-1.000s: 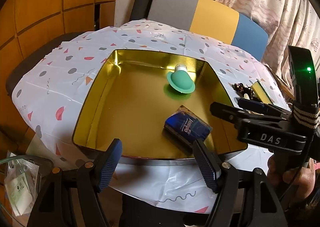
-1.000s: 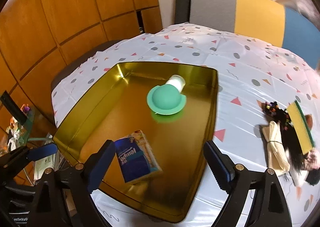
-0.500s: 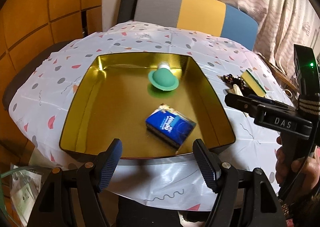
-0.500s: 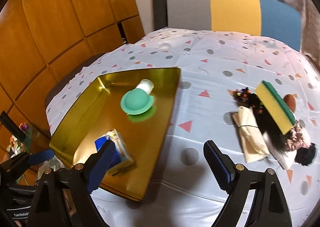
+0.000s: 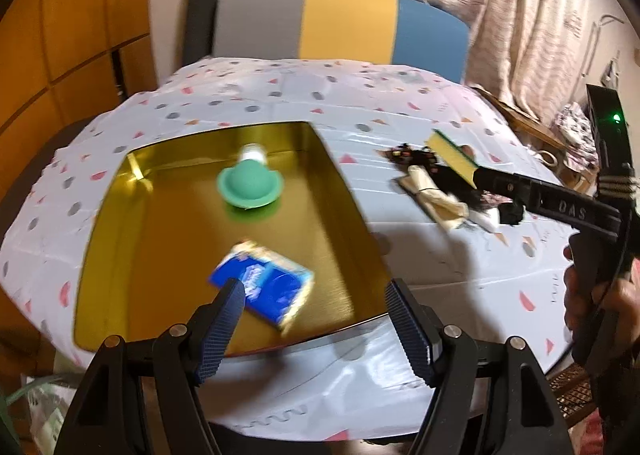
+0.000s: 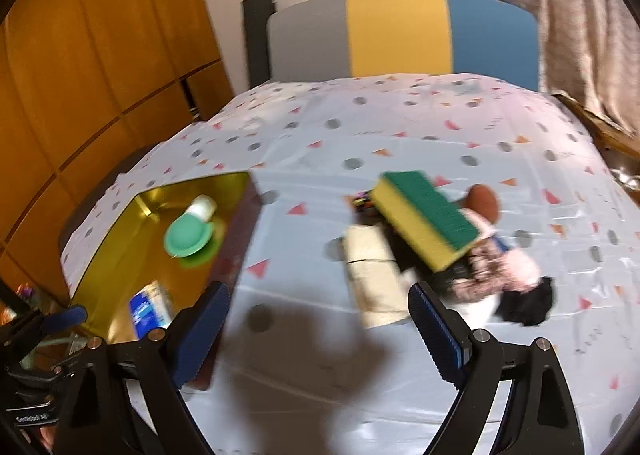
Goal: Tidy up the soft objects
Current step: 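Reach the left gripper to the cream knitted cloth and grasp it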
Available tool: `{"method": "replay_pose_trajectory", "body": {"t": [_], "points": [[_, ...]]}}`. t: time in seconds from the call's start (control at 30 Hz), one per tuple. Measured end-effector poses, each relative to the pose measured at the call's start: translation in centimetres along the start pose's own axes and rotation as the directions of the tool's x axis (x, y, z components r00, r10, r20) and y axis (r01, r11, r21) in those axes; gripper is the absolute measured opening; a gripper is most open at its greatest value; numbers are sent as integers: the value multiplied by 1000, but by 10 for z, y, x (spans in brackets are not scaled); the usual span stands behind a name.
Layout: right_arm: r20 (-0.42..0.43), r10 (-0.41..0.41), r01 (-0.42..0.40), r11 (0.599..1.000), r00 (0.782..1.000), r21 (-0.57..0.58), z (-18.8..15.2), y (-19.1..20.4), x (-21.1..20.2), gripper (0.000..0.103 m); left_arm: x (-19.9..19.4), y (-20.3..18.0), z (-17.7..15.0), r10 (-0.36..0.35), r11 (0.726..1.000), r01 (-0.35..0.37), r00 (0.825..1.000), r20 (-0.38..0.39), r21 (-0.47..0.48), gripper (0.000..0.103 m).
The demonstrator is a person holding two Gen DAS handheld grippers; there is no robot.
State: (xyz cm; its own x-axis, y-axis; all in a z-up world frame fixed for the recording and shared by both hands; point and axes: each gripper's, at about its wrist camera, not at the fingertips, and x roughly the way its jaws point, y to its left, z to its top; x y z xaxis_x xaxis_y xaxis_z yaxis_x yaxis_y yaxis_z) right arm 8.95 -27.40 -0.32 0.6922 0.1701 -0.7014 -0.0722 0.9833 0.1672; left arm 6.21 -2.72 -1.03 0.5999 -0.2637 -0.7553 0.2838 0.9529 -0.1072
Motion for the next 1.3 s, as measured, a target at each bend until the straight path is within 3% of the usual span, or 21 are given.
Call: {"method": "replay_pose_trajectory", "body": {"t": [0.1, 0.3, 0.43, 0.57, 0.67, 0.77, 1.07, 1.3], "points": [[15, -42, 42, 999, 999, 16, 7, -24, -8, 97, 3, -16, 9, -31, 999, 31, 999, 10, 30, 74], [48, -144, 141, 988, 988, 67, 18, -80, -25, 97, 11, -49, 39, -133, 989, 132, 991, 16, 68, 74], [62, -194, 185, 974, 979, 128, 18, -119, -31, 98, 40, -72, 58, -212, 976, 215, 975, -68, 34, 71], [72, -198, 178, 961, 978, 213, 4, -149, -29, 98, 75, -95, 73, -249, 968, 252, 959, -137, 1, 65], [23, -184, 170, 945, 983, 280, -1, -164, -20, 98, 104, -110, 82, -218, 975, 220, 957, -190, -11, 62], [46, -156, 135, 942, 987, 308, 1, -168, -23, 99, 136, -120, 90, -222, 975, 212, 947, -234, -67, 62], [61, -107, 83, 947, 992, 309, 3, -163, -24, 99, 194, -130, 103, -187, 976, 153, 952, -244, -154, 64], [58, -84, 63, 955, 995, 291, 3, -157, -20, 101, 214, -137, 94, -153, 986, 128, 952, -266, -109, 63]]}}
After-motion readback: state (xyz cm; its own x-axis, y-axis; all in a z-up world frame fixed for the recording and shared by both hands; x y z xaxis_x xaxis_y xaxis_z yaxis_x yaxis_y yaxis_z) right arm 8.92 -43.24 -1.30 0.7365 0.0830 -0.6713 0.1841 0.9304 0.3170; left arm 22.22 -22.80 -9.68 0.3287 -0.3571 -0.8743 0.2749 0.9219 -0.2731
